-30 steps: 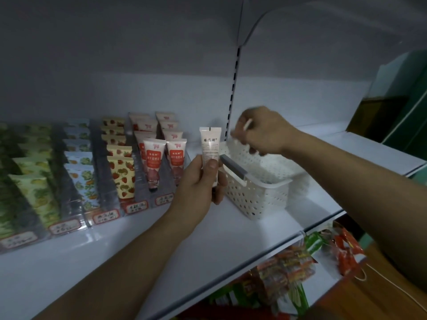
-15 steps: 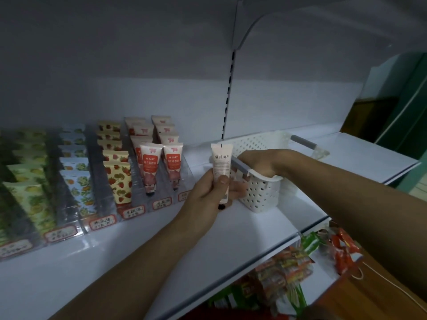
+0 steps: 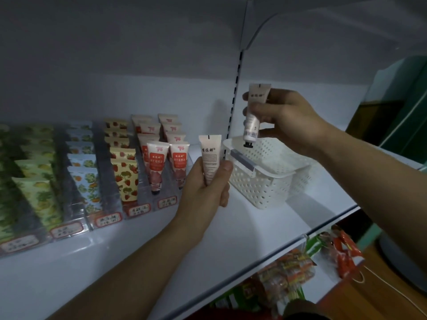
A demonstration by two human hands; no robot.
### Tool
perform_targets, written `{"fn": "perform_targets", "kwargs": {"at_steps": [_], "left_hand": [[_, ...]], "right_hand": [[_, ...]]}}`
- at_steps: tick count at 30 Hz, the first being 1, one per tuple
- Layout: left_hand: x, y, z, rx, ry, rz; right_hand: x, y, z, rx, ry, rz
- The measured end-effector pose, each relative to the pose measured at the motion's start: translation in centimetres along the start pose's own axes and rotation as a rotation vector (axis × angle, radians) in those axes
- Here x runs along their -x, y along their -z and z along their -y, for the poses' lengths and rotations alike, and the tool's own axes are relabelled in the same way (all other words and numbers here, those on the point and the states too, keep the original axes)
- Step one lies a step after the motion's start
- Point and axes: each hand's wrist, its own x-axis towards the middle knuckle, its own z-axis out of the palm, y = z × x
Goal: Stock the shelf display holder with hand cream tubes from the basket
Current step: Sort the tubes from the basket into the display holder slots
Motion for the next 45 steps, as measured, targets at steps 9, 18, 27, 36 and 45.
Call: {"fn": "perform_targets", "kwargs": {"at_steps": [9, 18, 27, 36, 45], "left_hand": [[1.3, 2.2, -4.2, 0.253, 0.139, -0.085], [4.0, 8.1, -5.6, -0.125, -0.023, -0.168], [4.0, 11.5, -2.3, -0.531, -0.086, -0.187], [4.0, 12.0, -1.8, -0.463, -0.058, -0.125], [4.2, 12.0, -1.9, -0.421, -0.048, -0.126]], "right_hand": [[2.1, -4.6, -0.6, -0.249, 0.097, 0.366], [1.5, -12.8, -2.0, -0.301, 0.065, 0.343], [3.5, -15.4, -4.6, -0.352, 0.304, 0.112], [3.2, -14.6, -7.0, -0.262, 0.484, -0.18], [2.6, -14.4, -8.4, -0.019, 0.531, -0.276]]}}
